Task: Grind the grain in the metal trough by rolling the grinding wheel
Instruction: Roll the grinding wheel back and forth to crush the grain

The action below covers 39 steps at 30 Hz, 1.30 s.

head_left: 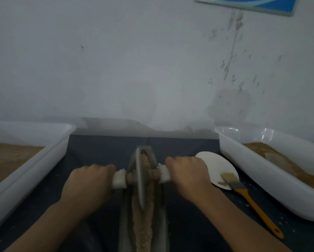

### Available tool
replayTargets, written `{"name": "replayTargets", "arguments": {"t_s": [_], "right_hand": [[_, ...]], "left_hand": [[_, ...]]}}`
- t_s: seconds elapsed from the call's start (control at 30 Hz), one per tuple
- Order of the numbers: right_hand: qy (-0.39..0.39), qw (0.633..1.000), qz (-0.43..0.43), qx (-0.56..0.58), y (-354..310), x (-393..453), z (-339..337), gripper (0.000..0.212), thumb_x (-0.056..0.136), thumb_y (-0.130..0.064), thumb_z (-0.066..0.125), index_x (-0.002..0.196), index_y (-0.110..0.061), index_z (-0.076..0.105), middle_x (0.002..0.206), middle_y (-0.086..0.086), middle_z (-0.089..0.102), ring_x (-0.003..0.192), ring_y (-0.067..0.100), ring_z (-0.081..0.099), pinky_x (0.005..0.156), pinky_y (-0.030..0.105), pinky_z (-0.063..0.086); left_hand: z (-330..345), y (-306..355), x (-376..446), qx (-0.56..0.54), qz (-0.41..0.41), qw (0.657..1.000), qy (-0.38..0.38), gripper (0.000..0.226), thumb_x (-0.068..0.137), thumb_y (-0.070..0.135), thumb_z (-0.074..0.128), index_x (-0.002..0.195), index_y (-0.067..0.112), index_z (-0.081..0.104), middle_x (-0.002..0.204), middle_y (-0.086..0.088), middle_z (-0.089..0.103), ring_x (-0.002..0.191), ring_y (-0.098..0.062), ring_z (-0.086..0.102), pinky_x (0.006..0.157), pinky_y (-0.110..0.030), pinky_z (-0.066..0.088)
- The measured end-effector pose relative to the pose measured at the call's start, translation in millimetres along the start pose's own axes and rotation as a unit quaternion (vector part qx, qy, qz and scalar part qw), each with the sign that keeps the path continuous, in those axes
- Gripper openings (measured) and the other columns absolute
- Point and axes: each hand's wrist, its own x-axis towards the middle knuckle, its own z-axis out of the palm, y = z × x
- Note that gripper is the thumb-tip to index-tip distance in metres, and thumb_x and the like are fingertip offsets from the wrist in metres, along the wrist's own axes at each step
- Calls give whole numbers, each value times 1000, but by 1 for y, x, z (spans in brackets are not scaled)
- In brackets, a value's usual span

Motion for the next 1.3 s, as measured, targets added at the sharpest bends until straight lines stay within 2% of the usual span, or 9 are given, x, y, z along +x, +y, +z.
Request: {"name": "replayTargets", "arguments": {"t_s": [0.23,0.4,0.53,0.63,0.8,0.93,1.03,1.2,1.3], "right_hand": [[-23,1000,-11,9,-1,-2,-6,24,75,-23,68,90,-22,50,84,-1,62,71,23,61,53,30,31],[-58,997,-36,48,-3,-53,-34,25,75,-32,67,85,-31,44,81,-4,60,67,17,58,55,31,42],[-49,998,-32,33,-2,-64,-35,37,63,-35,73,78,-33,40,70,-7,55,58,13,55,50,34,47],[-44,998,-20,31,-3,-47,-24,41,48,-29,83,69,-27,48,57,-4,54,45,17,52,39,28,36],[-26,999,19,-19,3,6,4,17,79,-28,61,89,-27,47,84,-4,62,73,21,61,52,30,34],[-22,1000,16,-16,2,13,9,20,77,-25,64,89,-26,49,82,-3,61,70,21,60,52,30,38],[-15,1000,-8,7,3,-7,2,23,75,-30,67,87,-28,48,81,-4,62,69,18,59,53,29,35],[29,998,-18,60,1,-59,-18,40,56,-35,81,65,-30,42,52,-7,49,40,13,47,36,29,35],[42,997,-33,61,1,-77,-23,47,55,-33,82,61,-29,36,47,-7,41,35,13,40,31,30,33]], "left_hand": [[1,0,3,4,1,1000,-2,27,76,47,58,76,30,37,70,7,56,66,-17,60,53,-29,31],[-33,5,-35,-14,38,997,-69,31,77,52,54,76,38,27,68,13,37,65,-7,42,58,-27,29],[-47,7,-49,-6,50,995,-87,32,77,52,55,78,39,26,68,12,36,67,-10,44,57,-30,28],[-34,7,-34,-1,32,998,-59,30,79,47,55,77,36,27,70,10,41,65,-13,46,56,-30,29],[-2,4,8,-3,-3,1000,-12,28,80,41,57,74,33,30,63,9,36,56,-13,37,54,-29,29],[2,1,15,-13,-11,1000,-20,28,80,42,59,76,34,33,64,10,38,56,-9,38,52,-27,27],[-7,4,-2,-3,4,999,-33,29,80,41,60,79,33,32,74,8,53,62,-13,45,56,-29,30],[-47,11,-36,19,61,996,-62,36,79,45,61,79,36,26,67,10,33,61,-12,36,55,-30,25],[-57,13,-48,23,70,996,-55,35,79,44,58,77,35,24,65,11,30,60,-13,35,54,-30,24]]}}
